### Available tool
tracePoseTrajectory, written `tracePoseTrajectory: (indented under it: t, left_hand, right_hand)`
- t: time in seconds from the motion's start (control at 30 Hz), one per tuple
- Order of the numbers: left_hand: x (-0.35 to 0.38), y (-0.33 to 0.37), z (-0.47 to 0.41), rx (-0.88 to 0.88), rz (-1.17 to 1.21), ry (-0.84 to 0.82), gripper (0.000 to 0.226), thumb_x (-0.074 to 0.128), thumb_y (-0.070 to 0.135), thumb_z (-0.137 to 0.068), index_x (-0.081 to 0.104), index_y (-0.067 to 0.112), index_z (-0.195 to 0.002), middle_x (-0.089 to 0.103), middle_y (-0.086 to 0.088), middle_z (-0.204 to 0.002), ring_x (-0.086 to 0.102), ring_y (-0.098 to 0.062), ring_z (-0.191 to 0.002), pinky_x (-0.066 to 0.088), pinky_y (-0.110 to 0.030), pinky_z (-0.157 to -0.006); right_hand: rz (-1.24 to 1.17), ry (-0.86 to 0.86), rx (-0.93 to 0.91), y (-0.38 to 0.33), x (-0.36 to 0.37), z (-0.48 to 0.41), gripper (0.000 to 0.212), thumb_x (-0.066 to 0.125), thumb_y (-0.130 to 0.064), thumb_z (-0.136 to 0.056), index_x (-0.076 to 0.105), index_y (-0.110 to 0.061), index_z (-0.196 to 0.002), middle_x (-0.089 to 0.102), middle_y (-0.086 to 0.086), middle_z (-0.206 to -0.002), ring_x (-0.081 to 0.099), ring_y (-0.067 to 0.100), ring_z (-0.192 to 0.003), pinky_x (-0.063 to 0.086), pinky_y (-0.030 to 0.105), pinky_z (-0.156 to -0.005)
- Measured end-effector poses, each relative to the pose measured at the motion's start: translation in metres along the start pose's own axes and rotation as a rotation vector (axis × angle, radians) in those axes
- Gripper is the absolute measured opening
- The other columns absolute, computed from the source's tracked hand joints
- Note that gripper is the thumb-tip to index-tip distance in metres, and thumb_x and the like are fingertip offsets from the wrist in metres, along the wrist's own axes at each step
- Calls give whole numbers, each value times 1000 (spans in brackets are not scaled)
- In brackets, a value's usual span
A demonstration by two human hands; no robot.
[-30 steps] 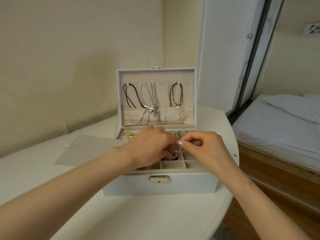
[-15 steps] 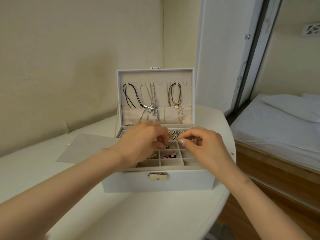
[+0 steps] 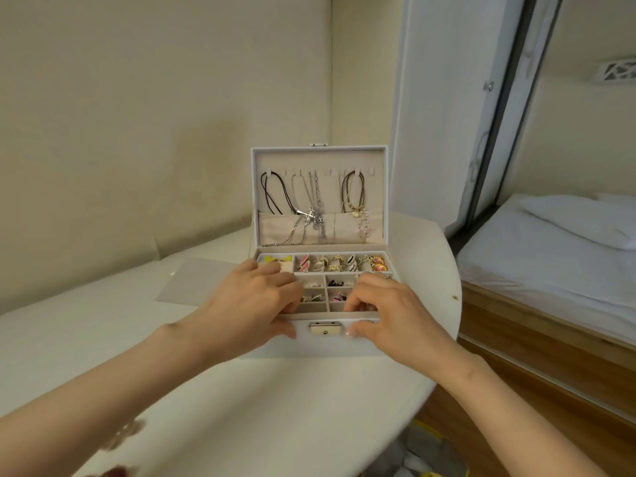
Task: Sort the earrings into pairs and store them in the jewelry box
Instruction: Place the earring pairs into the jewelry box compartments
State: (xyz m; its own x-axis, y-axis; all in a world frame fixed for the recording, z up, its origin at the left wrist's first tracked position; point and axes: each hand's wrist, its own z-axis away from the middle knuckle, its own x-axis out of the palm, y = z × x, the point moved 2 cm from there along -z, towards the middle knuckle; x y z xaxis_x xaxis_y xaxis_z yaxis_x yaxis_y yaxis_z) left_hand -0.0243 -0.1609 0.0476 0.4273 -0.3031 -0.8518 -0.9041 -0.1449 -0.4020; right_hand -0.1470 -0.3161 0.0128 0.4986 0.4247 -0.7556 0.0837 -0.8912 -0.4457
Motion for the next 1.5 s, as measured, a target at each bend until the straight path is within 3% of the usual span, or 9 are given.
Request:
tracePoseTrajectory:
  t: [0.27,0.4,0.63,0.77,1.0,1.07,1.27,1.37,1.5]
  left_hand:
    - [5,1,2,-13,105,8,44,86,37,-53,47,21,-64,54,7,-65,55,-20,-64,31,-19,-60]
    - [-5,-6,14,-72,261,-12,34,78,33,-69,46,22,-70,44,12,-72,45,-16,-71,49,-34,-75]
    - [-14,-11,42,-39,167,37,37,84,36,-59,50,21,-67,54,11,-69,52,-16,-67,25,-15,-53]
    - [-12,-4,50,-57,105,44,42,86,41,-51,50,24,-66,55,13,-66,56,-14,-64,31,-20,-56]
    - [-35,-8,74,-337,337,44,24,68,35,-80,48,23,-83,46,13,-76,41,-12,-70,30,-23,-57]
    - [-40,-12,92,-416,324,-70,31,66,42,-80,40,27,-74,46,12,-67,43,-11,-61,28,-19,-51]
    - [-44,-21,144,-545,336,-747,38,72,54,-67,45,28,-69,53,12,-72,45,-4,-62,33,-20,-55]
    - [-41,-17,160,-517,320,-864,36,72,53,-67,44,32,-75,53,14,-83,45,-3,-66,32,-16,-56]
    - [-31,-13,171,-488,269,-819,26,67,46,-76,46,32,-81,53,15,-89,46,-4,-74,31,-13,-58]
  right_hand:
    - [-92,83,-33,1,5,3,16,78,-8,-68,64,-10,-74,49,-16,-76,49,2,-75,41,23,-69]
    - [-96,81,-53,-14,5,4,15,77,-8,-69,65,-10,-76,52,-12,-78,50,8,-76,45,28,-68]
    - [-46,119,-67,-40,20,11,17,76,-16,-65,61,-12,-72,53,-8,-77,49,11,-73,47,36,-65]
    - [-18,93,-19,-44,25,17,21,79,-12,-65,60,-14,-73,53,-8,-78,50,11,-72,47,39,-64]
    - [138,227,-208,-82,36,24,17,59,-6,-74,64,-15,-88,54,-5,-90,45,14,-90,36,22,-81]
    - [63,233,-254,-102,48,30,11,58,-12,-80,66,-14,-87,55,-4,-88,47,14,-88,38,22,-80]
    - [-228,-107,-175,-148,105,25,16,62,-19,-86,69,-17,-99,58,-3,-91,47,6,-83,44,25,-81]
    - [-208,-213,-130,-164,126,17,24,63,-24,-86,67,-16,-109,56,2,-98,48,15,-95,41,27,-83]
    - [-159,-306,-91,-174,140,12,24,66,-27,-83,68,-18,-105,46,0,-92,48,21,-99,39,30,-81]
